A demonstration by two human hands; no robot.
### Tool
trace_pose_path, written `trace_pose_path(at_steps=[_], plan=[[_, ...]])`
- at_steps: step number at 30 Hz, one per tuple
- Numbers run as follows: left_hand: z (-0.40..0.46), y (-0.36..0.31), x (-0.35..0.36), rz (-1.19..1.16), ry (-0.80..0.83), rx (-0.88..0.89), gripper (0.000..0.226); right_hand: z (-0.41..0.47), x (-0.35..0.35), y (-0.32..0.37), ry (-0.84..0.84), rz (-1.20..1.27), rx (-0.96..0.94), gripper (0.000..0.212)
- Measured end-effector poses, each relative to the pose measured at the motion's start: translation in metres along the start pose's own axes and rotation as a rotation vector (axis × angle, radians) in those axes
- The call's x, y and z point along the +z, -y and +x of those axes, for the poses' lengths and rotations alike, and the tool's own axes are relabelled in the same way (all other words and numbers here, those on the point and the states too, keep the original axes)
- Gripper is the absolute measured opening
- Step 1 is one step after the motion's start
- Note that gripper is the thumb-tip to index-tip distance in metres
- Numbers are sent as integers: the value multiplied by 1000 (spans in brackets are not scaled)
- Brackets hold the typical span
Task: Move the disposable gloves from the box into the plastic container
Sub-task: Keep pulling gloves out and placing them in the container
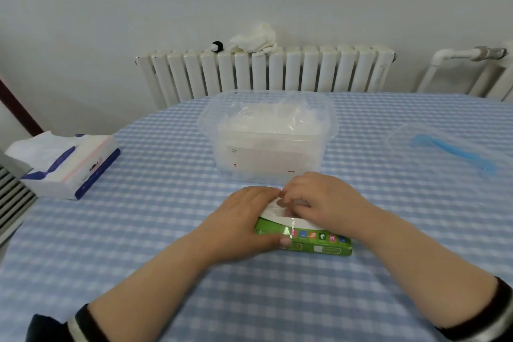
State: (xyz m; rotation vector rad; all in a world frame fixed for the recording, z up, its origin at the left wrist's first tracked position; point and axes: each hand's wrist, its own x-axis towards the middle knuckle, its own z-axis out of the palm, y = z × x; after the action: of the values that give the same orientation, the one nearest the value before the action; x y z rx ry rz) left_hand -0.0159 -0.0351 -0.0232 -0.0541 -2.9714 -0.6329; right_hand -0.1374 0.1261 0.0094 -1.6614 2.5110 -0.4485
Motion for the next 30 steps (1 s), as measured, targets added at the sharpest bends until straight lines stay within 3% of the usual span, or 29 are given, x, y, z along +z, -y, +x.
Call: trace_pose_path(at_steps=[7,9,14,19,25,27,30], plan=[[0,2,3,76,80,-14,94,-1,-2,3,-15,-5,15,23],[1,3,4,84,77,-9,99,-2,-2,4,-42,73,43,18],[1,0,0,42,50,-2,83,-4,1,12,-165,426,79,16],[2,0,0,39,47,-25,84,-2,-6,17,-340,696,97,20],[3,-1,0,41,81,-51,86,-4,-21,17,-685,872,151,13],[3,0,0,52,86,-55,91,-6,-28,15,-617,941,188,21],[4,-2,-1,50,76,-47,86,-7,-33,12,-297,932,223,44]])
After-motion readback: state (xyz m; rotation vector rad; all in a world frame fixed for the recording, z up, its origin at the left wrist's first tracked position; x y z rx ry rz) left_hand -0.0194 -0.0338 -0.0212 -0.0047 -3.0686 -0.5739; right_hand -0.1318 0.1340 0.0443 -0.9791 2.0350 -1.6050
